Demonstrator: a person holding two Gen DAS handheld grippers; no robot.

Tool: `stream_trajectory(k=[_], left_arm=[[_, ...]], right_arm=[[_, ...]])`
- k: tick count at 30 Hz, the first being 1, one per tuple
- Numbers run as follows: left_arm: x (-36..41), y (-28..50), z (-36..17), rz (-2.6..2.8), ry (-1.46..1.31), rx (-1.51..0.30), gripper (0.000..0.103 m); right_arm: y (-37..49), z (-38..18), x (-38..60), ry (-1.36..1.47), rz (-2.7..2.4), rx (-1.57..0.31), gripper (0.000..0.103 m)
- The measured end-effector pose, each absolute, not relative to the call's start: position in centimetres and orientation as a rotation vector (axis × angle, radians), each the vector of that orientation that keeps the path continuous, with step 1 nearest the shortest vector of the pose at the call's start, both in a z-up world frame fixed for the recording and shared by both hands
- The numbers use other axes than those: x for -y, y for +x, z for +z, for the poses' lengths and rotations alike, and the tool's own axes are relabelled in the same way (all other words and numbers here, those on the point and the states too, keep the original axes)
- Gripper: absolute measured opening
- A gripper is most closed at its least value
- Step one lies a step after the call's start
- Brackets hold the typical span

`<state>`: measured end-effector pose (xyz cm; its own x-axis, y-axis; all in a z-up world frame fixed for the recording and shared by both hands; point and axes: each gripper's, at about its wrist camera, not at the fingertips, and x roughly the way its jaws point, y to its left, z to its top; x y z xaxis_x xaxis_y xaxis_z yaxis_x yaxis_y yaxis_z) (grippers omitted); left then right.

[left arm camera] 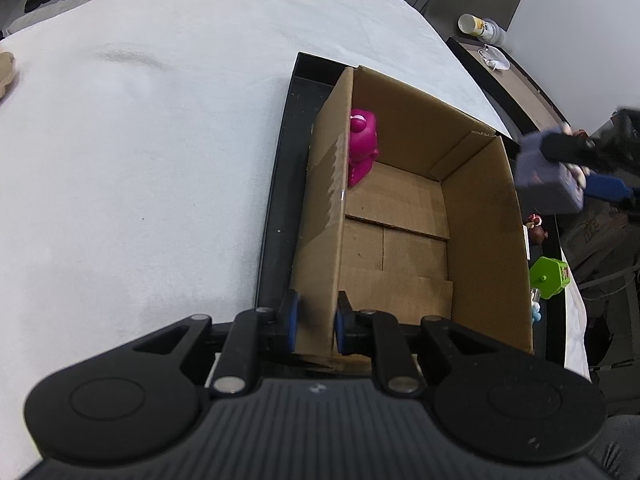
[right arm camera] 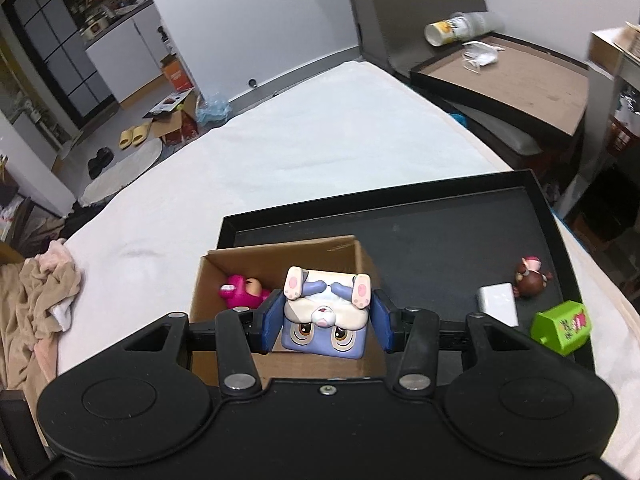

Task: Organize rigid objects
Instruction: 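Carry the lavender cube figure into the box and release it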

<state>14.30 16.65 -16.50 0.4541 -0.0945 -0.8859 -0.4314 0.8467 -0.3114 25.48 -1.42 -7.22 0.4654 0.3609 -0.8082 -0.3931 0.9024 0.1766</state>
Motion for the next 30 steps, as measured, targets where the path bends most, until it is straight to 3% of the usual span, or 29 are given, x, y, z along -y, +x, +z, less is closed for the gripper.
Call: stream_trajectory(k=[24,26,28,30], left_arm=[[-16.7,14.9,-16.7,0.213,-0.538,-1.112,0.017],[-16.7,14.9,-16.8,0.213,-0.535,-1.113,0.017],[-16.6,14.9,-16.7,0.213,-0.532,-1.114,0.017],[-16.7,14.9,-16.5,0.216,-0.529,-1.107,0.016]], right_arm=[[26.6,-9.7,-5.0,-0.122,0.547,-1.045,0.046],[26.8,-9.8,-5.2,-0.129,0.544,-1.032,0.047],[26.8,-9.6,-5.3,-0.147,0.548,-1.004,0.06],[26.8,-9.2,-5.0,-0.14,0.545,-0.994,0.06]])
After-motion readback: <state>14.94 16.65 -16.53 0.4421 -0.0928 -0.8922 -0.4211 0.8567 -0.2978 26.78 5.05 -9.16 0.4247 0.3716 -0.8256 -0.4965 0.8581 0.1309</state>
